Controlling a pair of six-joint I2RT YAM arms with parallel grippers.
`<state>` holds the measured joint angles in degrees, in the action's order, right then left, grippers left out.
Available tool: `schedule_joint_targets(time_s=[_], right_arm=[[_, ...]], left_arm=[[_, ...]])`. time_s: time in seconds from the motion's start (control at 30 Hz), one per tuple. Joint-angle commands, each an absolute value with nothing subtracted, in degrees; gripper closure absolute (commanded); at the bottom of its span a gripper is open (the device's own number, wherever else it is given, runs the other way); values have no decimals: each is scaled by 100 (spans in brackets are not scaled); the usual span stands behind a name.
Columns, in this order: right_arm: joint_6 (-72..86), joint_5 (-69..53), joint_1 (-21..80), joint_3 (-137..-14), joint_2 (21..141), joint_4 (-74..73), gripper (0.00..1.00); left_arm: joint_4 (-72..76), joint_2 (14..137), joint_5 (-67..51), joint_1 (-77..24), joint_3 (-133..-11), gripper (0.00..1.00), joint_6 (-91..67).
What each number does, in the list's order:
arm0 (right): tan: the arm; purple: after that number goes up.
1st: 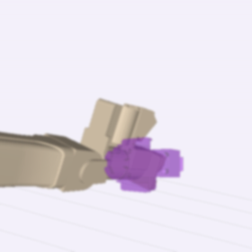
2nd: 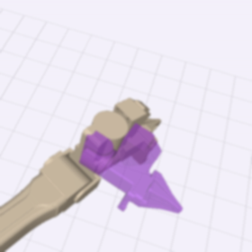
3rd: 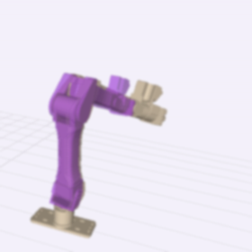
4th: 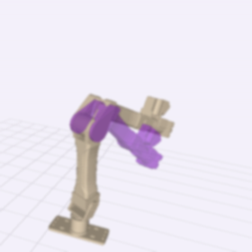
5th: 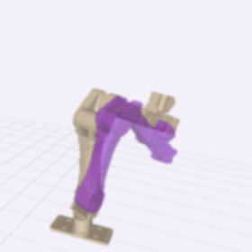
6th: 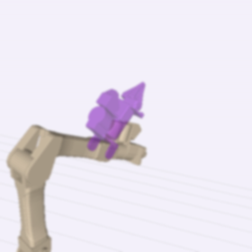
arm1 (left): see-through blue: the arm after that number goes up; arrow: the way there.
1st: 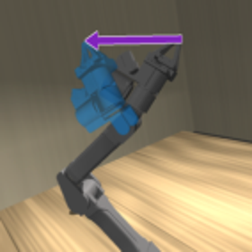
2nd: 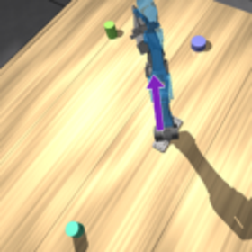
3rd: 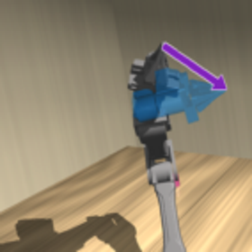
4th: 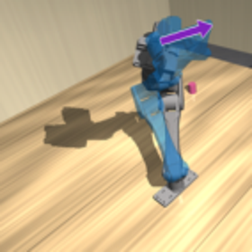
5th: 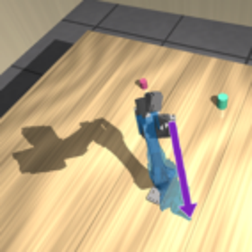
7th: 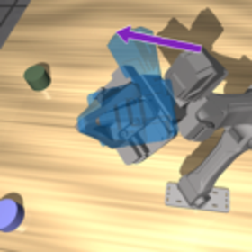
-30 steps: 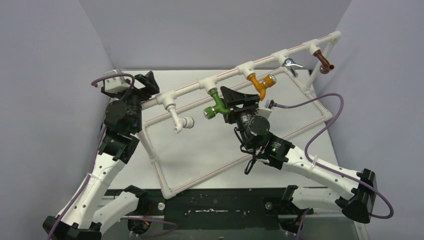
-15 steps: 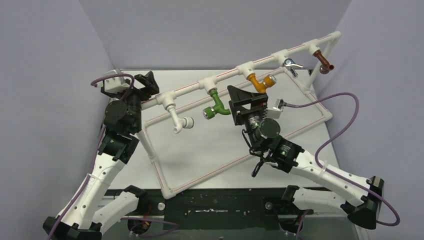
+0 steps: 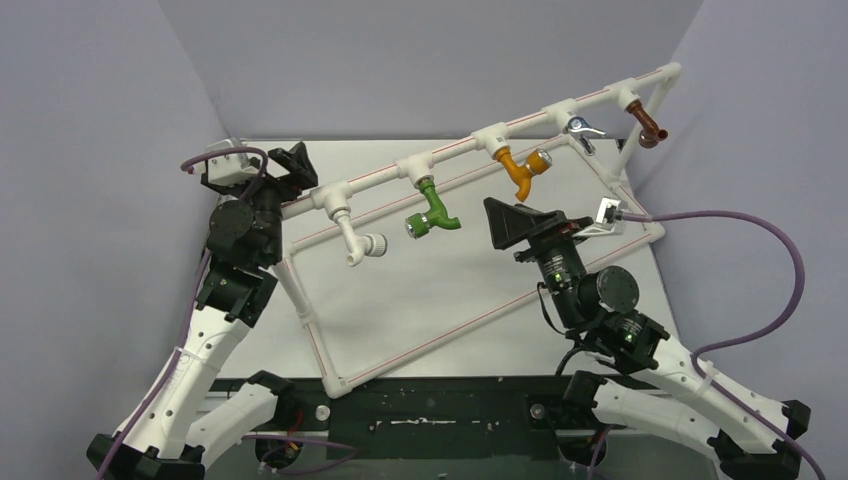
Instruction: Install the water faucets
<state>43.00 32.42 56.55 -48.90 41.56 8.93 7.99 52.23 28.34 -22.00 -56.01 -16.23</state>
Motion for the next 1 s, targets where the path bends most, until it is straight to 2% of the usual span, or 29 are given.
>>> schedule_joint_targets(time_s=[0.0, 0.3, 0.67, 0.8, 0.97], right_arm=[[2004, 2260, 5613, -5063, 3873, 751, 2], [-148, 1657, 5612, -5746, 3811, -258, 0], [-1269, 1120, 5626, -5721, 3733, -362, 0], [-1815, 764, 5623, -5692, 3800, -421, 0], [-2591, 490, 5620, -5697, 3879, -571, 0]], left_arm=[[-649, 5310, 2746, -2180, -5255, 9, -1521], [-623, 5299, 2826, -2110, -5956, 8, -1554], [692, 4971, 2835, -2109, -6292, 8, -688], [1188, 4372, 2427, -2109, -5954, 8, -434], [1422, 3442, 1353, -2127, -5464, 8, -341]])
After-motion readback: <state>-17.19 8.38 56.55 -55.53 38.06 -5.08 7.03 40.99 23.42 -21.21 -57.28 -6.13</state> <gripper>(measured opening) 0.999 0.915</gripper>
